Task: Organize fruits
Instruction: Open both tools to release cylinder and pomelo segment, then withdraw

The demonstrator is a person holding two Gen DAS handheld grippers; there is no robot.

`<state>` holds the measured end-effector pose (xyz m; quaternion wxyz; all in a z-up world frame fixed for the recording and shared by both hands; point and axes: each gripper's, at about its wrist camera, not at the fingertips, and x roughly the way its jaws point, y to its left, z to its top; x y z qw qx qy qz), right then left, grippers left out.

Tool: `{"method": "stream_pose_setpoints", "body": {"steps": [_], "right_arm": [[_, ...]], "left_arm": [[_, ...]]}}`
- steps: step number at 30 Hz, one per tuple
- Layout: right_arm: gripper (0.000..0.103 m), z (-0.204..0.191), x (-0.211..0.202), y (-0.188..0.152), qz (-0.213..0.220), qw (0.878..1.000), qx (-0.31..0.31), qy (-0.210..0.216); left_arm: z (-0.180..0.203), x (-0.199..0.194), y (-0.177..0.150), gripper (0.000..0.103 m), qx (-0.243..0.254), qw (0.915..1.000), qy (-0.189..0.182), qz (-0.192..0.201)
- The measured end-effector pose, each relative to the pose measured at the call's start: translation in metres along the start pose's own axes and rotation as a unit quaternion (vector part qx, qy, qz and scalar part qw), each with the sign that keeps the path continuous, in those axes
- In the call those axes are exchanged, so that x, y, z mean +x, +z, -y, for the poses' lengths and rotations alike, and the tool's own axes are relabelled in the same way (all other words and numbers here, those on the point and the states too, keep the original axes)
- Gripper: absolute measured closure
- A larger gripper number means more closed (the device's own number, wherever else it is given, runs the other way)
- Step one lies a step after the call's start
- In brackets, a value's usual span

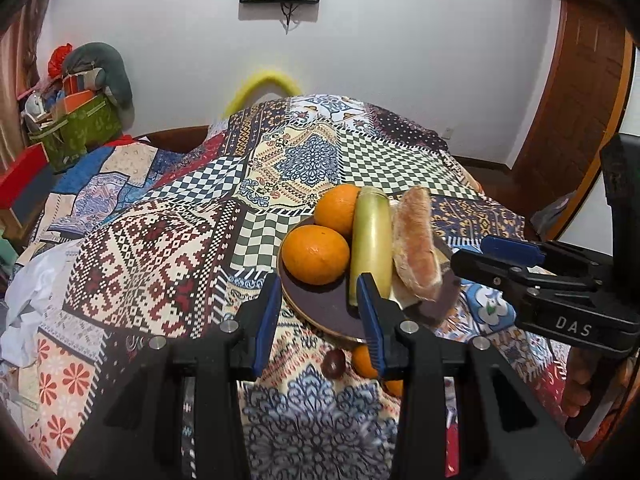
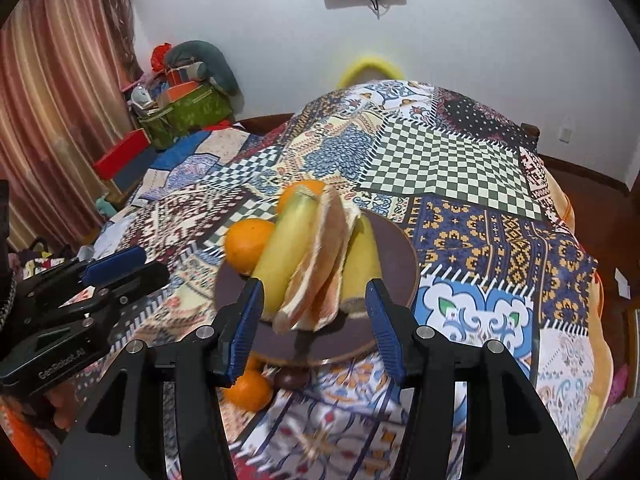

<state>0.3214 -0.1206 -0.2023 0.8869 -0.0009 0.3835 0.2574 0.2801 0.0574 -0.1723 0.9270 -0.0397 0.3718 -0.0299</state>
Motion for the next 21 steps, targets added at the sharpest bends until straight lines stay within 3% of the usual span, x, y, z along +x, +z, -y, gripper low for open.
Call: {"method": "stream_pose_setpoints", "body": {"steps": [3,11,21], "right_arm": [[0.045,-0.008,-0.009,-0.009,0.003,1.000,-0.009,0.002],[0.045,-0.027,0.002,-0.037,-0.036,0.999,-0.036,0.009],[0.047,-0.039,0.033,-0.052,-0.076,0.996,-0.036,0.021]], "left_arm": [[0.002,-0.011,-0.006,0.064,0.001,1.0000,0.000,-0.002],[-0.003,-0.025,-0.036,0.055,-0.007,0.9996,-0.001,-0.026],[-0.017,-0.015,-0.071,0.055,-0.019,0.9976,0.008,-0.066]]}}
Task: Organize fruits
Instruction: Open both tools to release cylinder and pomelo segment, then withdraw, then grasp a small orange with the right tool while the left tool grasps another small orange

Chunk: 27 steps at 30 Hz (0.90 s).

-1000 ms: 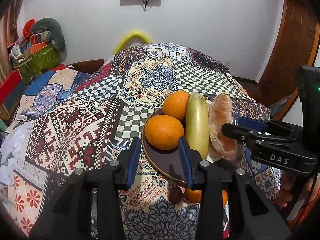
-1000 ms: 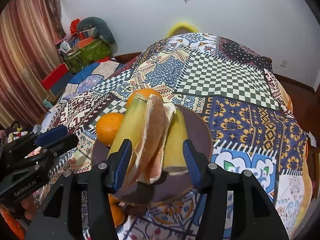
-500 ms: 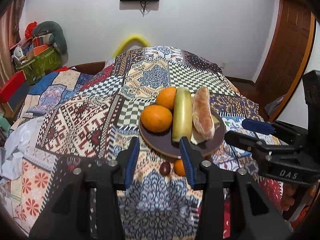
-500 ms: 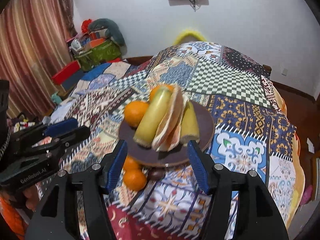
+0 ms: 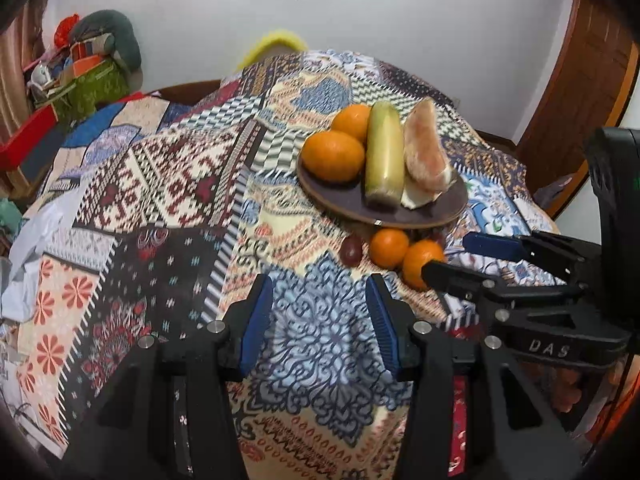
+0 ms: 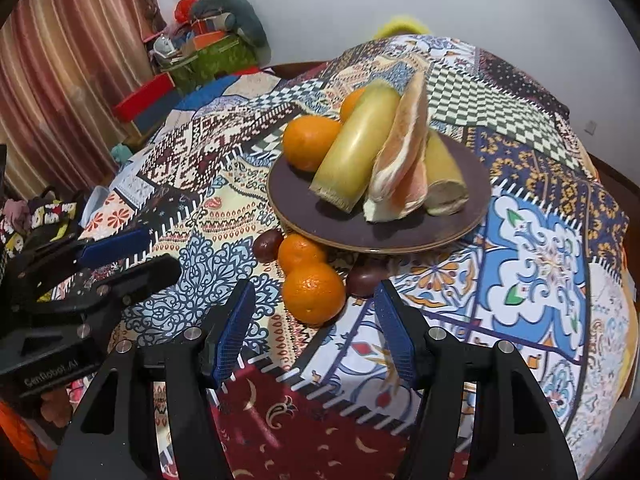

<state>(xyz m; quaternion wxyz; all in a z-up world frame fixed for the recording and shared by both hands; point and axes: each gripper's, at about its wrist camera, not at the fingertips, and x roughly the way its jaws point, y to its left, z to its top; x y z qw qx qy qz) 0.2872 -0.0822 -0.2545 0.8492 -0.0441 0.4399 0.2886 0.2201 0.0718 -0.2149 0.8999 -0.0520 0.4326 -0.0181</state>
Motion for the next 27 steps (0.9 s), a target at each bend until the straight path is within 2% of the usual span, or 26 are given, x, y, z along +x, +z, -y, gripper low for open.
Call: {"method": "stream_pose_setpoints", "body": {"steps": [3,7,11,18,27], "right_arm": [[0.055,-0.002,0.008,-0.001,-0.011,1.000,-0.003,0.001],[0.058,-0.003,0.017,-0.003,-0.022,1.000,0.002,0.007],[0.068,-0.004,0.016,-0.002,-0.018,1.000,0.000,0.004],[0.068,0.004,-0.001,-0.008,-0.002,1.000,0.010,0.017],[0.068,0.032,-0.040,-0.015,0.038,0.999,0.019,-0.011]], "left_arm": [[-0.005,0.004,-0.006,0.055,-0.006,0.9999,0.002,-0.009],[-0.010,0.007,-0.010,0.055,-0.012,0.9998,0.003,-0.016],[-0.009,0.009,-0.010,0.055,-0.013,0.9998,0.000,-0.018],[0.007,0.010,-0.005,0.055,-0.002,0.9998,-0.008,-0.019],[0.038,0.021,0.004,0.057,0.010,0.9990,-0.035,-0.024]]}}
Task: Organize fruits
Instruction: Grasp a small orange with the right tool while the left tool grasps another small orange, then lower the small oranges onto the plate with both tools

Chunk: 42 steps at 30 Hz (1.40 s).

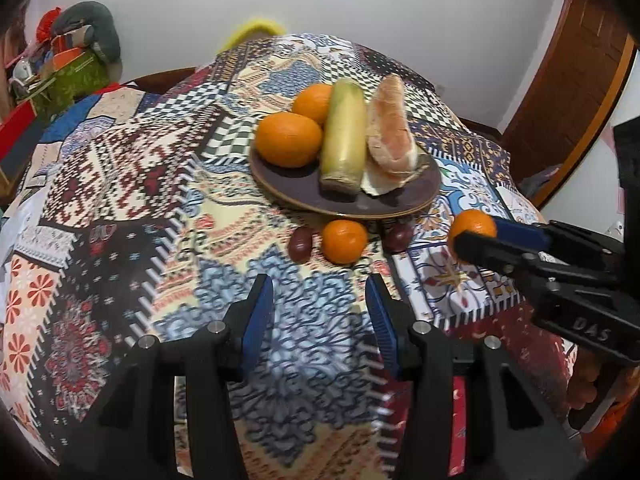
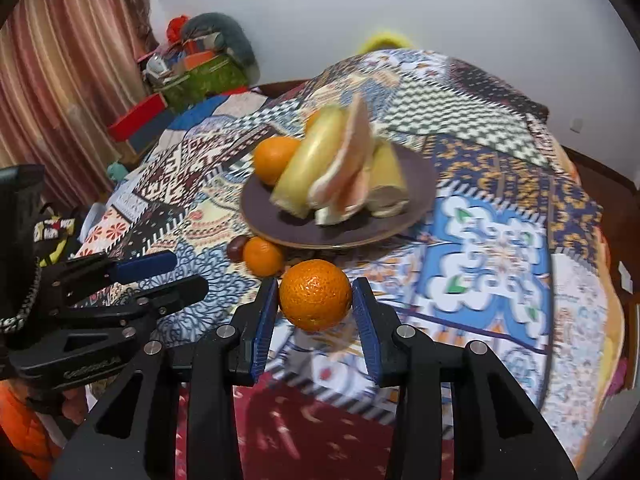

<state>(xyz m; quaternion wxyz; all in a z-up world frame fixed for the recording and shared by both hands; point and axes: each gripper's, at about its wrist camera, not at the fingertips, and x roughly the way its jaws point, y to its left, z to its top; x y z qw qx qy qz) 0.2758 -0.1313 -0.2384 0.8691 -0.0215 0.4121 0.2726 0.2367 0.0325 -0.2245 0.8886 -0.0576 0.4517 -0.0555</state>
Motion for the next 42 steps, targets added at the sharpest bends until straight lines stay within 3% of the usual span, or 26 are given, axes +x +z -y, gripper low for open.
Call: {"method": "stream_pose_setpoints", "body": {"steps": [5,17,30,42], "right_arm": [[0.068,0.016,-0.008,-0.003,0.011,1.000,0.016,-0.001],[0.068,0.043,-0.006,-0.008,0.017,0.999,0.044,0.013],[0.068,0.052,0.001,-0.009,0.010,0.998,0.052,0.019],[0.068,0.046,0.000,0.001,0.016,0.999,0.042,0.015]], "left_arm": [[0.014,0.014,0.006,0.071,0.005,0.9999,-0.008,-0.013],[0.020,0.041,0.025,0.071,0.003,0.9994,0.026,-0.023],[0.032,0.060,0.029,0.071,0.035,0.9972,0.064,-0.018],[0.030,0.035,0.022,0.071,0.032,0.9986,0.041,-0.004]]}}
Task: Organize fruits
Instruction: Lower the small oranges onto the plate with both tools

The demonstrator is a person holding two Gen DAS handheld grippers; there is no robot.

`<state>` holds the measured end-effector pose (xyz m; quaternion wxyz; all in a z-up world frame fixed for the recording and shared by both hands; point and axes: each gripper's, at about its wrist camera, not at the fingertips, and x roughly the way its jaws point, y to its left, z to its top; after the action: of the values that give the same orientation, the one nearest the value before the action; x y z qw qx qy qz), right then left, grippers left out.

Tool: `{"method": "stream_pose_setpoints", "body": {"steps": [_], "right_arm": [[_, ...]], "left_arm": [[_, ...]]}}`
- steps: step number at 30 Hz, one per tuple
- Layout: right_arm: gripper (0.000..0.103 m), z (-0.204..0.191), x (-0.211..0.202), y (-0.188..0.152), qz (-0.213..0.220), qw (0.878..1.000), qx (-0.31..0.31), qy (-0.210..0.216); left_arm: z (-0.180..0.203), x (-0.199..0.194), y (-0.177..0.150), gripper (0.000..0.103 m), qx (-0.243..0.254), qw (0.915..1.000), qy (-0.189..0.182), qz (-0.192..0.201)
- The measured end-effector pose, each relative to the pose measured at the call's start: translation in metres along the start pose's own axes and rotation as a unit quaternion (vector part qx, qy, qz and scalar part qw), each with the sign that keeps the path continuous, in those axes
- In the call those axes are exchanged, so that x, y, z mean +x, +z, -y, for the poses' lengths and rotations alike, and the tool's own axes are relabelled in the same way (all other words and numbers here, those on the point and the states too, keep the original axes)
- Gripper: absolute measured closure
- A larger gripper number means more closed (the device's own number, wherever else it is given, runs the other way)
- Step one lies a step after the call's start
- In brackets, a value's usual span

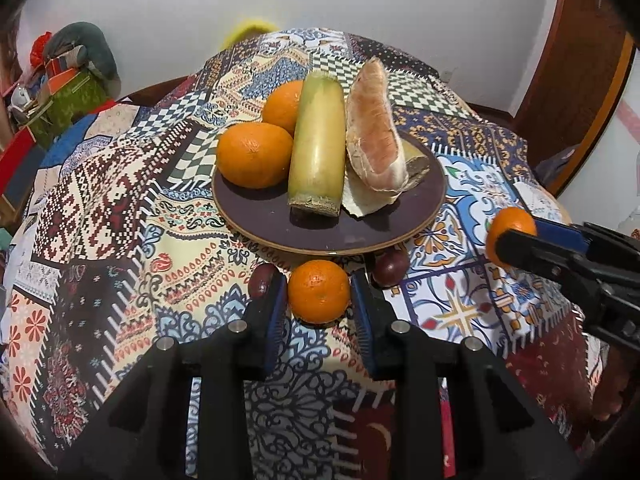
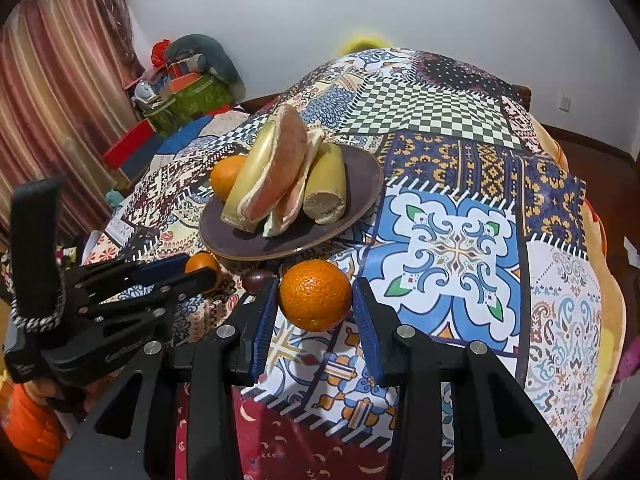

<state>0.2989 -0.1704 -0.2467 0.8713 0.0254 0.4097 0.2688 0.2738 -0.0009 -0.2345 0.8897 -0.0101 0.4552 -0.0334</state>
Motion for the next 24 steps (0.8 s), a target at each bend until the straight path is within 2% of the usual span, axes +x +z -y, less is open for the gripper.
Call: {"method": "stream_pose_setpoints", "body": {"steps": [10,18,24], "right_arm": [[0.068,-0.006,0.011,0.016,0.006,1.000,-0.010,-0.004],[0.068,-0.007,0.024,0.035,0.015,1.000,-0.015,-0.006],[0.068,-0.006,0.036,0.039,0.009,1.000,-0.014,-0.006]], "left_arm": [[-0.020,-0.027,0.015,0.071,-0.018,0.9989,-0.004,0.042],[-0.038,-0.023,0.033,0.071,-0.031,0.9979,0.001,0.057],[-0.046,-0.005,0.040,0.071,-0.036,0.9982,-0.001,0.047]]}}
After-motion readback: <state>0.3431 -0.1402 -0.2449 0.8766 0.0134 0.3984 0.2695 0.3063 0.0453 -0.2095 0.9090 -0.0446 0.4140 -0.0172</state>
